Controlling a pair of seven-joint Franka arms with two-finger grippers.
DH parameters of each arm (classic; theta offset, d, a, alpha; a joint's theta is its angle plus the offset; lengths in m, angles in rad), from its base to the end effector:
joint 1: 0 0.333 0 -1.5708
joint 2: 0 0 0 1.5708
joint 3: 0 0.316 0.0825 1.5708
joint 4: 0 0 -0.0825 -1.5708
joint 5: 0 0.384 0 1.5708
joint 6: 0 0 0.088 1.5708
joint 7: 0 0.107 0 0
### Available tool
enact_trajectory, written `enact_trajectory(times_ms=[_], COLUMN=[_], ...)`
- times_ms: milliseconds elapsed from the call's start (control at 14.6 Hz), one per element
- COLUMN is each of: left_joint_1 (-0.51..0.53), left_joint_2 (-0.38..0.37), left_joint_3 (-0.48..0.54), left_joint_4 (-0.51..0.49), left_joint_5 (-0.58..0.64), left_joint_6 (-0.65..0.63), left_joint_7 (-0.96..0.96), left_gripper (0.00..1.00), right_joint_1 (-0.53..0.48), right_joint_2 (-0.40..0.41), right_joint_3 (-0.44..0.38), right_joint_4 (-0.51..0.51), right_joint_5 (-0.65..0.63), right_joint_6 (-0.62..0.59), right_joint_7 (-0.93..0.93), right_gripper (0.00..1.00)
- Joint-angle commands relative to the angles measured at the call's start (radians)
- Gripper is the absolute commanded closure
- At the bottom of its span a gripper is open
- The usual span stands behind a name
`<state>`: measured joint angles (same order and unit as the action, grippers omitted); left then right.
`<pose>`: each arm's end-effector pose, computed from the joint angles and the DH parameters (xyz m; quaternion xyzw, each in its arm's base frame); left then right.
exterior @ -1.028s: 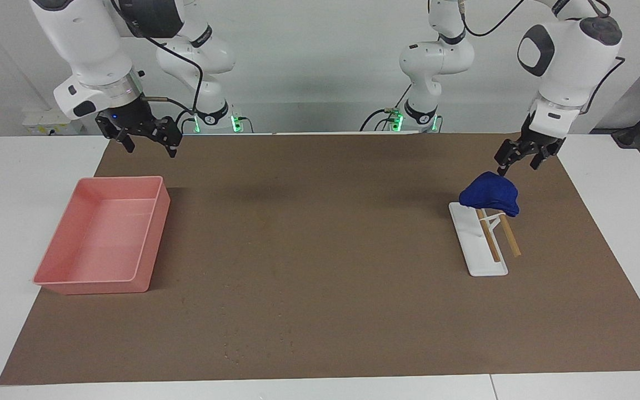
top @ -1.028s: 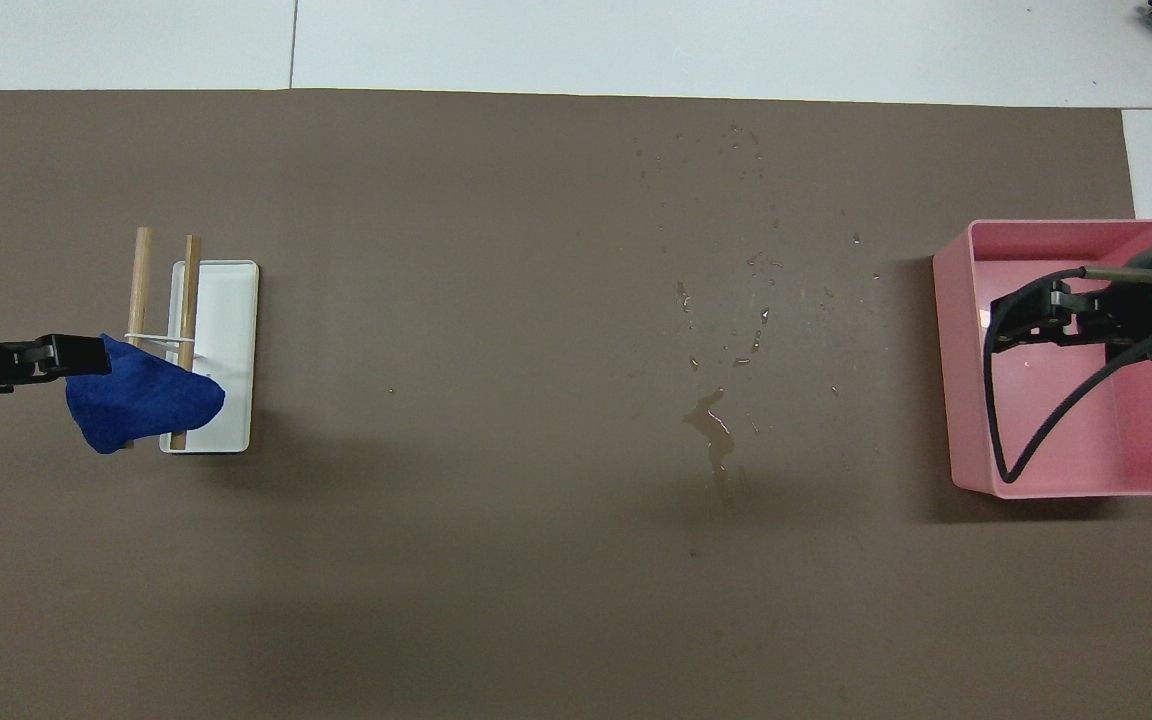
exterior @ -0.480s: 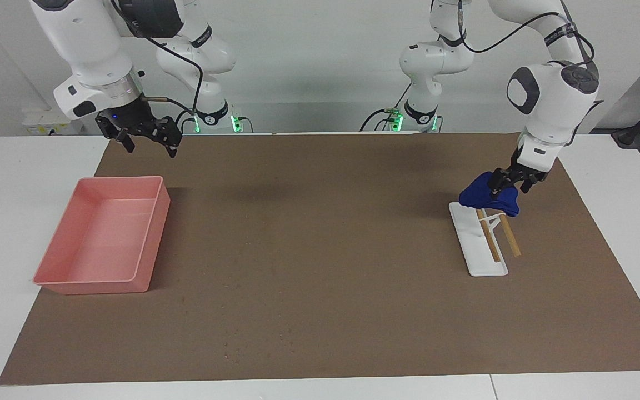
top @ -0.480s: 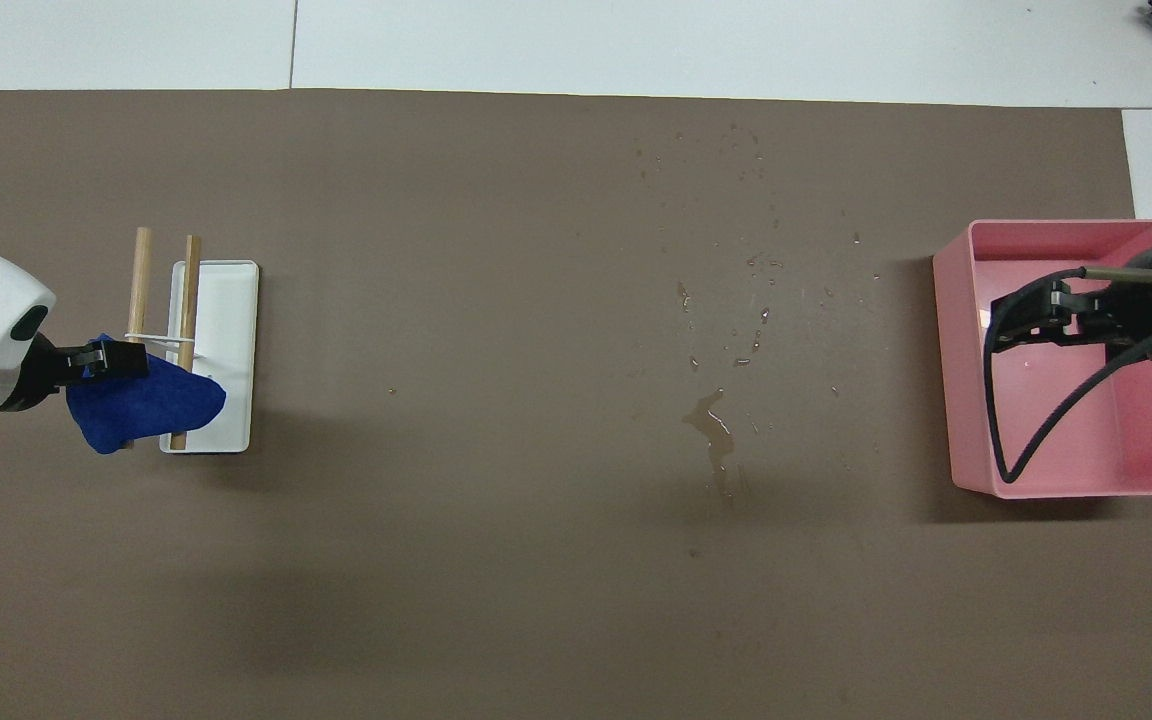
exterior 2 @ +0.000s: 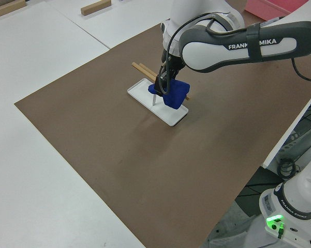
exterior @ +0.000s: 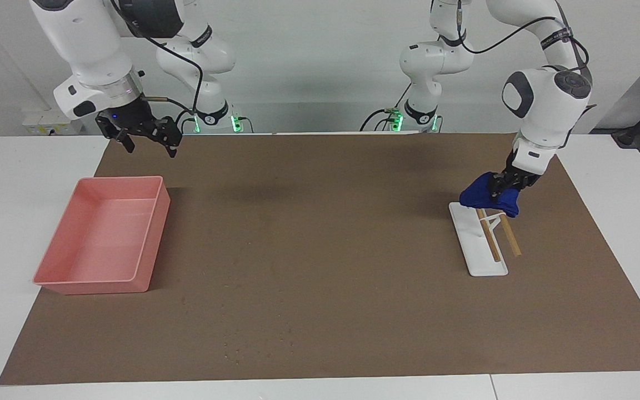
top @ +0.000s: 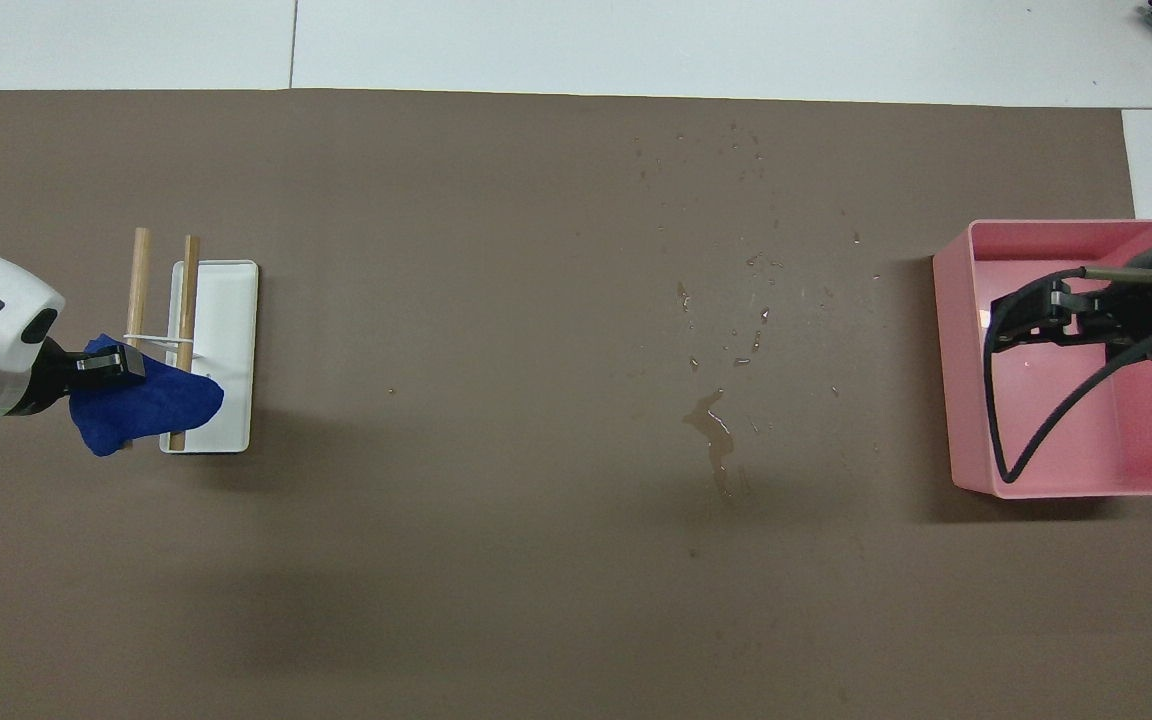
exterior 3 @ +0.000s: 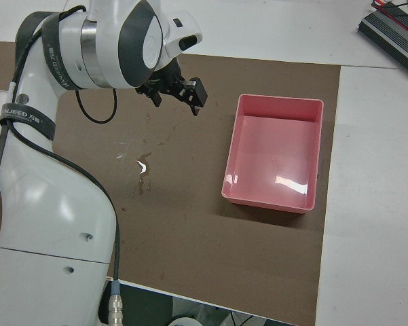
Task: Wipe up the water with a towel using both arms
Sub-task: 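Lift the blue cloth out of the white tray with the left gripper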
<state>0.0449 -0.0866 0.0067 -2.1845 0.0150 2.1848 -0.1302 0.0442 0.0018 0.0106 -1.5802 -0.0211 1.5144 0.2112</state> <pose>0.5245 0.0277 0.4341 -0.9953 -0.0867 -0.0436 0.0043 0.5478 0.0277 0.6144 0.9963 -0.0783 -0.0321 0.0149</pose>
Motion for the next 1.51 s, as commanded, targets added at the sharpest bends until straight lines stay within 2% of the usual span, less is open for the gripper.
enact_trajectory(times_ms=[0, 411, 685, 960, 1234, 1440], left_joint_1=[-0.006, -0.017, -0.078, -0.222, -0.315, -0.353], left_joint_2=[-0.015, -0.013, -0.013, -0.025, -0.03, -0.028], left_joint_3=[0.001, -0.001, -0.017, -0.033, -0.074, -0.077], left_joint_4=[0.017, 0.224, 0.353, 0.365, 0.362, 0.358], left_joint_5=[0.017, 0.014, -0.035, -0.131, -0.167, -0.3], left_joint_6=[-0.077, -0.325, -0.476, -0.465, -0.419, -0.338], left_joint_7=[-0.066, -0.08, -0.271, -0.664, -0.915, -1.147], left_gripper=[1.0, 1.0, 1.0, 1.0, 1.0, 1.0], right_joint_1=[-0.007, -0.007, -0.007, -0.007, -0.007, -0.009], right_joint_2=[-0.022, -0.022, -0.022, -0.022, -0.022, -0.019], right_joint_3=[0.003, 0.002, 0.003, 0.002, 0.0, 0.002], right_joint_4=[-0.023, -0.023, -0.021, -0.023, -0.023, -0.009], right_joint_5=[0.003, 0.003, 0.003, 0.003, 0.004, 0.022], right_joint_6=[0.001, 0.001, 0.001, 0.001, -0.005, 0.01], right_joint_7=[0.01, 0.008, 0.01, 0.01, 0.007, 0.011], right_gripper=[0.0, 0.0, 0.0, 0.0, 0.0, 0.0])
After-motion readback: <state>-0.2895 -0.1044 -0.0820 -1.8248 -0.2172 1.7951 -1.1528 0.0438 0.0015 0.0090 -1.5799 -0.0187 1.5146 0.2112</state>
